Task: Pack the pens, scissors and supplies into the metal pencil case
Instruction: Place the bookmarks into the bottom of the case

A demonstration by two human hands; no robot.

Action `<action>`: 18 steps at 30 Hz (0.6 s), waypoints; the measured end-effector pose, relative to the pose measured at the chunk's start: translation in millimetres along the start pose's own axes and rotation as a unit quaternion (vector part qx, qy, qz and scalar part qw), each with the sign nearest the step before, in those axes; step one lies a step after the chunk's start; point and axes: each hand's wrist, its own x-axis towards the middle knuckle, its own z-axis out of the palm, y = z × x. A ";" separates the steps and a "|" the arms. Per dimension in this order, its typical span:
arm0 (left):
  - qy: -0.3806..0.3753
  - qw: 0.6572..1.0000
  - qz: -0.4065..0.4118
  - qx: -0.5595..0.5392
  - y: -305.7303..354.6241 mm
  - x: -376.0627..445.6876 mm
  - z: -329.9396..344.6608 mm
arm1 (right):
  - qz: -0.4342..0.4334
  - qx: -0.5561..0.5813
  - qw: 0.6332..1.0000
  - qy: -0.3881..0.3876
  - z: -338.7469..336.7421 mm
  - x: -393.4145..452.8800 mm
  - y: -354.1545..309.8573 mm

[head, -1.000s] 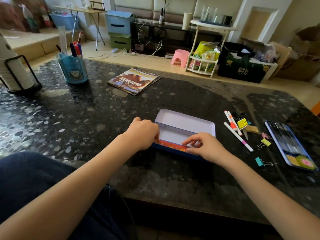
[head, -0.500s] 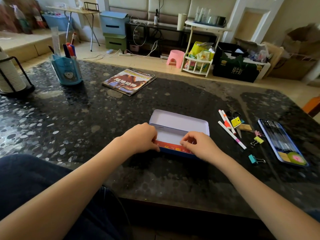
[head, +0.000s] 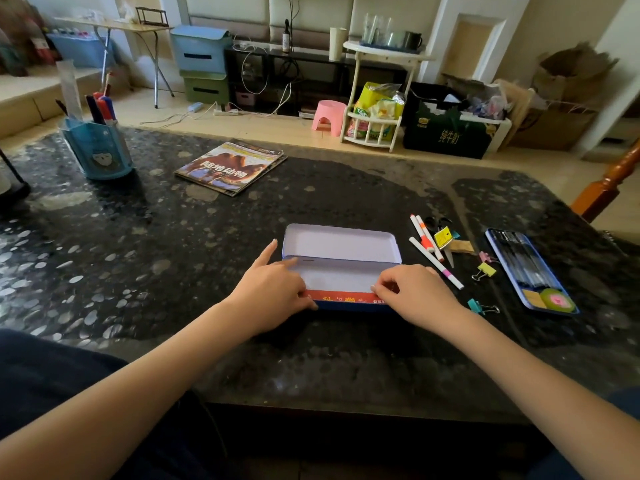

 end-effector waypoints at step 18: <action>0.042 0.982 -0.017 -0.184 12.2 19.9 -0.2 | 0.260 0.264 0.923 0.107 -16.2 39.9 144.4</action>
